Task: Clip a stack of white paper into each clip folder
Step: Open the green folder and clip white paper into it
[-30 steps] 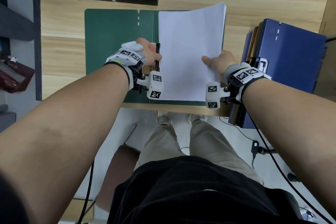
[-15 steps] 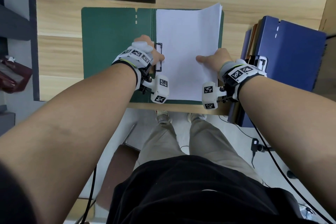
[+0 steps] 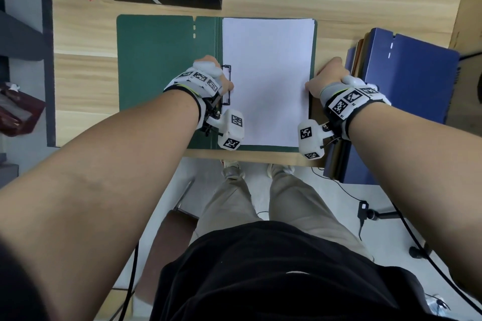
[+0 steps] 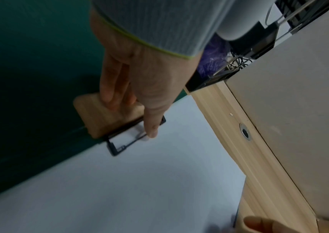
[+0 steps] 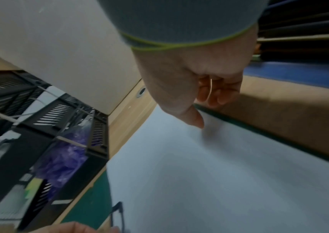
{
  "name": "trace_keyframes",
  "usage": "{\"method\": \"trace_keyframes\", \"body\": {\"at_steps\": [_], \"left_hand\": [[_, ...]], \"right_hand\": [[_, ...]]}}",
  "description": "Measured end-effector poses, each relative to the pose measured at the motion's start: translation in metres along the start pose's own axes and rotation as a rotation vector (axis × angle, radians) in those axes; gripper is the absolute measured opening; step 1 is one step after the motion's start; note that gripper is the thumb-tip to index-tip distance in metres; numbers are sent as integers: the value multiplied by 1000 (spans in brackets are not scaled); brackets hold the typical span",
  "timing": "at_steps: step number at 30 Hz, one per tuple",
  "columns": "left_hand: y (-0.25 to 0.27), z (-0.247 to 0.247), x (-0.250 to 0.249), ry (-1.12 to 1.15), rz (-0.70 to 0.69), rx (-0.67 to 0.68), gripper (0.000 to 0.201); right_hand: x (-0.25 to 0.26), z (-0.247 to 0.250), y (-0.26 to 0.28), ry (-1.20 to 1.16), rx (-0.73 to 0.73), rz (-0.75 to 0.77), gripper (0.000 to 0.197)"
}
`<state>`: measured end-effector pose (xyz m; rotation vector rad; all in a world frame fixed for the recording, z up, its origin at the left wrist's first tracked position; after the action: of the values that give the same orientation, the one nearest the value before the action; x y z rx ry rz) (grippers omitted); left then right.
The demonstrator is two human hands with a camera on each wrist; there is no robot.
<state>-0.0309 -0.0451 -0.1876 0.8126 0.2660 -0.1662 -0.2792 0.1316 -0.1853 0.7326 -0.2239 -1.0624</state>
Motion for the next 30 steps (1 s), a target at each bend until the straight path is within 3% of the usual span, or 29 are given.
{"method": "trace_keyframes", "body": {"at_steps": [4, 7, 10, 13, 16, 18, 21, 23, 25, 30], "left_hand": [[5, 16, 14, -35, 33, -14, 54], [9, 42, 56, 23, 193, -158, 95], [21, 70, 96, -4, 289, -243, 107], [23, 80, 136, -13, 385, -215, 111], [25, 84, 161, -52, 375, -117, 104], [23, 84, 169, -39, 369, -98, 102], [17, 88, 188, 20, 455, -135, 138], [11, 88, 197, 42, 462, -136, 147], [13, 93, 194, 25, 438, -118, 142], [17, 101, 198, -16, 415, -56, 105]], "right_hand": [[38, 14, 6, -63, -34, 96, 47], [90, 25, 19, -118, -83, 261, 45], [150, 25, 45, -34, -77, 446, 60], [189, 4, 63, 123, 10, 556, 70], [204, -22, 71, 338, 71, 546, 59], [202, -25, 69, 436, 62, 528, 64], [208, -22, 66, 525, 74, 508, 71], [212, -19, 66, 526, 88, 495, 70], [212, -18, 68, 523, 90, 464, 71], [209, -17, 75, 482, 70, 408, 71]]}}
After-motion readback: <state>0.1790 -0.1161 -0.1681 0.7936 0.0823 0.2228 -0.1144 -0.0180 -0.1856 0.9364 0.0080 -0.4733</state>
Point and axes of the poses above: each hand's wrist, its own y-axis away from the middle knuckle, its own z-axis out of the back of the hand, x = y × z, the point moved 9 cm from there along -y, towards the middle knuckle, and after that the axes turned 15 degrees about y, right-handed, at the moved point
